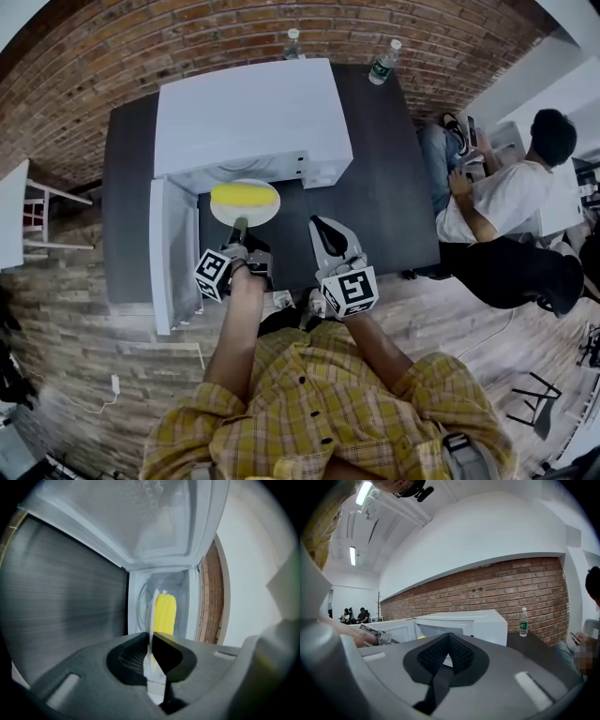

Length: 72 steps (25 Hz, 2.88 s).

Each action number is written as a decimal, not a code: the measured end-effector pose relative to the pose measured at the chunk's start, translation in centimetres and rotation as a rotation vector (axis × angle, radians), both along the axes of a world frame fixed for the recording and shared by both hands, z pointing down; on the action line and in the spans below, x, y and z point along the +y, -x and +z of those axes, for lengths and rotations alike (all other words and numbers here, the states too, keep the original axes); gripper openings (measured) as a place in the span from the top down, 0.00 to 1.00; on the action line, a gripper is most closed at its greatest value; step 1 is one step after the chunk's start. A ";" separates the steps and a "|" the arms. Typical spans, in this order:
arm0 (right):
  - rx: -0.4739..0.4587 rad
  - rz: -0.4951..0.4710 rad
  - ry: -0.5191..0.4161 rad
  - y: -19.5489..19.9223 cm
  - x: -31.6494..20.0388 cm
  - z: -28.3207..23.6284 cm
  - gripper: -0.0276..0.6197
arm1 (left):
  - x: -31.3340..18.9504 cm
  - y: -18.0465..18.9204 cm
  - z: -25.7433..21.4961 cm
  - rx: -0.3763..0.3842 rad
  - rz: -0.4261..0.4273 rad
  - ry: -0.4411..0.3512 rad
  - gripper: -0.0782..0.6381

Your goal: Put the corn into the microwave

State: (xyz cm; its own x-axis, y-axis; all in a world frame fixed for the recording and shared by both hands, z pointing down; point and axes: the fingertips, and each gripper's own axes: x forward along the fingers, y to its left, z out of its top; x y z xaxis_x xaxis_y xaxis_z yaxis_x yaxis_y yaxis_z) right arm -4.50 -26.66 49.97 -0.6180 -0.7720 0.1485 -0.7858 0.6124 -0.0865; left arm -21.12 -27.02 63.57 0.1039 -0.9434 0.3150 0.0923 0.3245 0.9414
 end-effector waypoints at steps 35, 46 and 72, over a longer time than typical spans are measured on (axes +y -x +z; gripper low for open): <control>0.034 0.007 0.041 0.6 -1.6 2.0 0.95 | -7.3 2.8 6.7 -0.031 -0.035 0.109 0.86; 0.033 0.023 0.049 0.3 -2.1 2.1 0.95 | -8.9 2.9 7.4 -0.036 -0.034 0.125 0.87; 0.017 0.021 0.058 0.3 -3.4 2.4 0.95 | -11.5 2.9 8.7 0.029 -0.034 0.190 0.70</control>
